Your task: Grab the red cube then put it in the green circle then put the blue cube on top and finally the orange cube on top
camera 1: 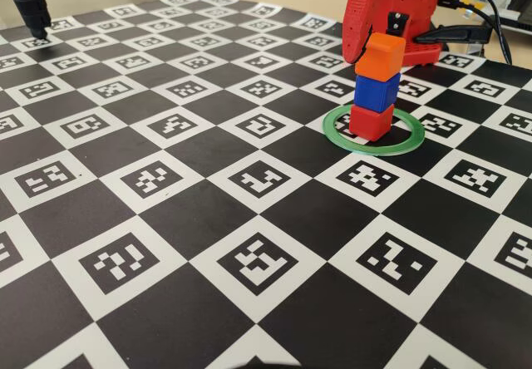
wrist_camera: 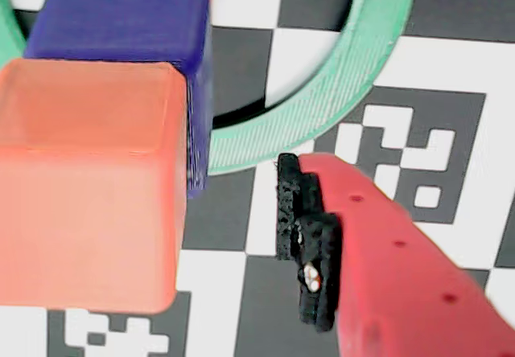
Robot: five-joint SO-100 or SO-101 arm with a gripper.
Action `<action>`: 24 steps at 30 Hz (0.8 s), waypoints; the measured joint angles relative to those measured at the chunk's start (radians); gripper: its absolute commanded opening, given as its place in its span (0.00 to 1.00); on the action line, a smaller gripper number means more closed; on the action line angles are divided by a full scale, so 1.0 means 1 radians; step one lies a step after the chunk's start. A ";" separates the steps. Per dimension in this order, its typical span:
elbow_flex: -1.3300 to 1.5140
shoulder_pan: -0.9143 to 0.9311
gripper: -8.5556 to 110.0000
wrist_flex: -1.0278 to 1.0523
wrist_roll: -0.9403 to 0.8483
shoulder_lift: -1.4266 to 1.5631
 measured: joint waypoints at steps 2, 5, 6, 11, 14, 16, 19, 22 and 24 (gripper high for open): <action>-0.018 0.000 0.44 0.020 -0.002 0.002; -0.041 0.000 0.44 0.046 -0.014 0.002; -0.048 0.000 0.43 0.052 -0.017 0.008; -0.071 0.015 0.43 0.077 -0.051 0.087; -0.077 0.035 0.42 0.092 -0.087 0.120; -0.077 0.054 0.40 0.095 -0.117 0.143; -0.077 0.091 0.39 0.095 -0.190 0.190; -0.077 0.132 0.35 0.097 -0.308 0.258; -0.054 0.155 0.31 0.091 -0.400 0.314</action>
